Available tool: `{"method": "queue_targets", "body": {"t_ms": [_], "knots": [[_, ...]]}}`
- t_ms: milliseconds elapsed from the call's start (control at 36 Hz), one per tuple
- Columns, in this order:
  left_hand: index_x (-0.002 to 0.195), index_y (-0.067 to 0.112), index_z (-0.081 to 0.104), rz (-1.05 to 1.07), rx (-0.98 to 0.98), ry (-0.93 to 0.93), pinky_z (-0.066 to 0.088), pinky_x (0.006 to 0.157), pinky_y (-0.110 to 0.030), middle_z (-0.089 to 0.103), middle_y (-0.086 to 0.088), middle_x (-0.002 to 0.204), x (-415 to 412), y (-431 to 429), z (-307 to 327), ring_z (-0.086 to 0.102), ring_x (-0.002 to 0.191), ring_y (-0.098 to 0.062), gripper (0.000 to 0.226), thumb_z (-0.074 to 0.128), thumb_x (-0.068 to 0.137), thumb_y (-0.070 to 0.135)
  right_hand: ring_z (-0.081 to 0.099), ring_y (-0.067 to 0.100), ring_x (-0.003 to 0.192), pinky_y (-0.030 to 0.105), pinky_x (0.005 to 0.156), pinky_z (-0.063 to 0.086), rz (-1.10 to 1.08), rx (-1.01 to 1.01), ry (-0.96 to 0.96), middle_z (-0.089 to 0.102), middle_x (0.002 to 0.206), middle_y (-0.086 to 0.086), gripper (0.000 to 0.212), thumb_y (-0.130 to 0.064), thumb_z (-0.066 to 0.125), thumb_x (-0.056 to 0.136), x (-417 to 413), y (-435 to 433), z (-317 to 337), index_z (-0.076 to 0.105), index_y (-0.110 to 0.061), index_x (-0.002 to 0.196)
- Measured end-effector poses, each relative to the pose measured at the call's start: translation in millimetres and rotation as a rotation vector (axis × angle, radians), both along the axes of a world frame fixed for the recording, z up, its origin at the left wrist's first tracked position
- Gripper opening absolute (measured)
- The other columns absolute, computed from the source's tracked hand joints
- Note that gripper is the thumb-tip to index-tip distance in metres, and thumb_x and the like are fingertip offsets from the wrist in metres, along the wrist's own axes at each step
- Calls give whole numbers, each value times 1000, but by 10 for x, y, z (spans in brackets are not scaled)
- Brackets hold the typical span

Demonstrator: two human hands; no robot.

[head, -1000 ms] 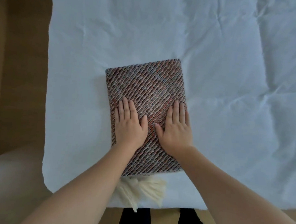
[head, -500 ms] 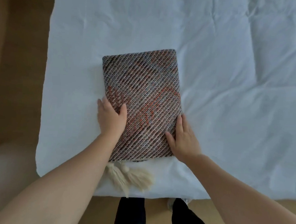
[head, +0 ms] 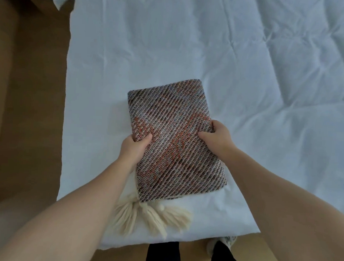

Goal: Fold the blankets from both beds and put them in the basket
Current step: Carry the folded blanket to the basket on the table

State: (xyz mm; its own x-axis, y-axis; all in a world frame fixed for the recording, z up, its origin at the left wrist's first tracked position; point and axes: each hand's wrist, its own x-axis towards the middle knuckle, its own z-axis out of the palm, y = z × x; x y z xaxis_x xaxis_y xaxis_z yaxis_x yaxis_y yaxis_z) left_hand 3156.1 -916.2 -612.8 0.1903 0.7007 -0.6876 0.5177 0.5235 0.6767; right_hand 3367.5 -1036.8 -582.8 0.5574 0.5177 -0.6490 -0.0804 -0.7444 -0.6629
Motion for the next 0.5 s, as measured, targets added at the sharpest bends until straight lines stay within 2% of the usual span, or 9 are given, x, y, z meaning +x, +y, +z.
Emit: {"method": "queue_targets", "body": {"t_ms": [83,139,250,361,500], "knots": [[103,26,60,-109,141,20,52,94,-45,68,1,106,144,-91,287,65,98,-23,26,69,84,41,67,19,78,40,78,57,-8,20,-52,68,89,1,24,-15,60,85,-22,-57,298,58,-24,107],[103,26,58,-181,208,24,52,92,-43,66,4,102,277,-140,531,65,96,-22,23,66,87,40,67,18,77,39,76,57,-36,22,-82,67,87,-3,29,-16,59,85,-7,-123,523,57,-25,113],[112,20,60,-315,323,2,53,86,-38,65,6,100,556,-219,1088,64,94,-19,33,62,89,43,67,17,78,39,77,57,-142,48,-148,67,90,-5,33,-19,59,86,110,-359,1083,56,-26,118],[117,18,60,-433,388,-92,53,88,-39,67,5,104,883,-359,1730,65,95,-17,37,63,89,43,66,11,79,29,71,53,-277,124,-220,67,93,-8,34,-18,60,87,218,-764,1793,56,-25,120],[113,20,60,-582,464,-240,52,90,-38,66,5,102,1380,-735,2578,63,95,-17,32,62,89,42,64,11,84,34,83,53,-411,192,-376,66,94,-10,31,-20,63,87,355,-1394,2663,57,-26,118]]}}
